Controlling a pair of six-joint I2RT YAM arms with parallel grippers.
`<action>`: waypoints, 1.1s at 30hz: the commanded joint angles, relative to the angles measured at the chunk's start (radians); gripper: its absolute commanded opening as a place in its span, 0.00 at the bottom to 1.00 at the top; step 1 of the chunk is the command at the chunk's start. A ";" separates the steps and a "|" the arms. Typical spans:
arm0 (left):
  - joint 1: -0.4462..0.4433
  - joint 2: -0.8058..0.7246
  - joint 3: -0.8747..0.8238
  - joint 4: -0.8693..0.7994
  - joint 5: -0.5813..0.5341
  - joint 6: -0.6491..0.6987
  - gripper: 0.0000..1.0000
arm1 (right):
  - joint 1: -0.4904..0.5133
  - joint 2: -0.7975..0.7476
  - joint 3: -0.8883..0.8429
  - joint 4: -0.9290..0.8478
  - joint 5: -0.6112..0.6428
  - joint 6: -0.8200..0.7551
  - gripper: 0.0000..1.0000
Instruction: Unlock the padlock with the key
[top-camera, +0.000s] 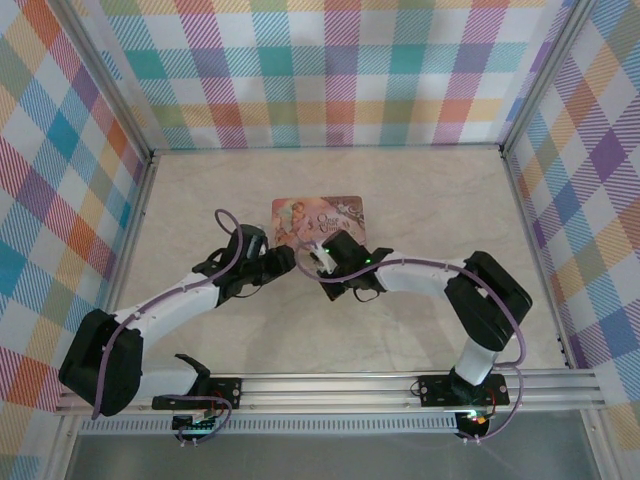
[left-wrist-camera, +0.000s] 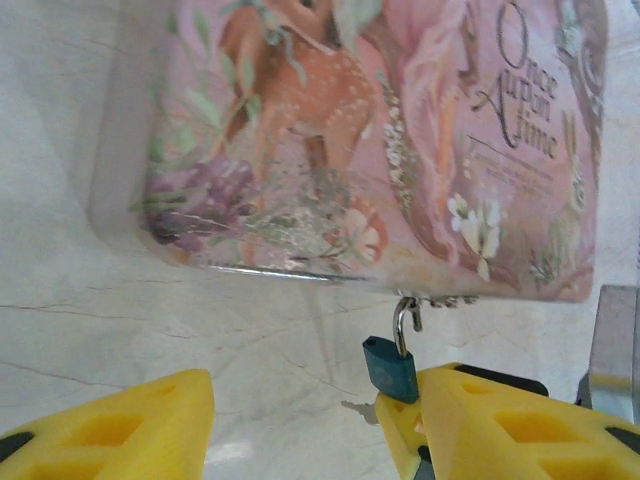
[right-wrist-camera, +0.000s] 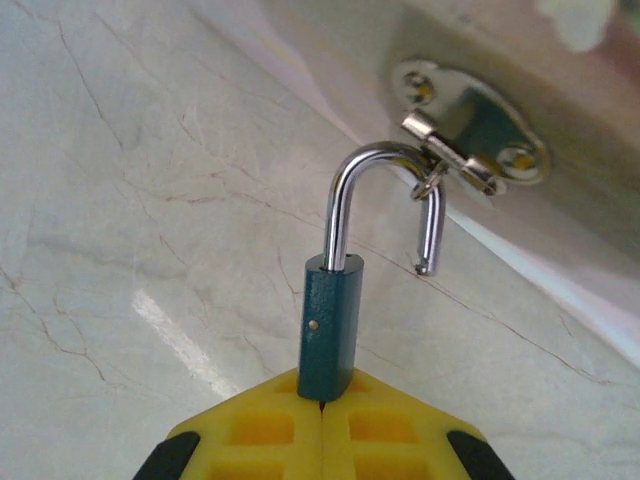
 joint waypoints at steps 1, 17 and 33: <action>0.027 -0.002 -0.011 -0.018 -0.020 0.014 0.57 | 0.017 0.042 0.033 -0.089 0.040 -0.098 0.00; 0.078 0.078 0.028 0.073 -0.045 0.016 0.56 | 0.020 -0.006 0.009 -0.054 0.056 -0.172 0.00; 0.090 0.137 0.049 0.170 -0.096 0.019 0.57 | 0.020 -0.040 0.012 -0.063 0.069 -0.301 0.00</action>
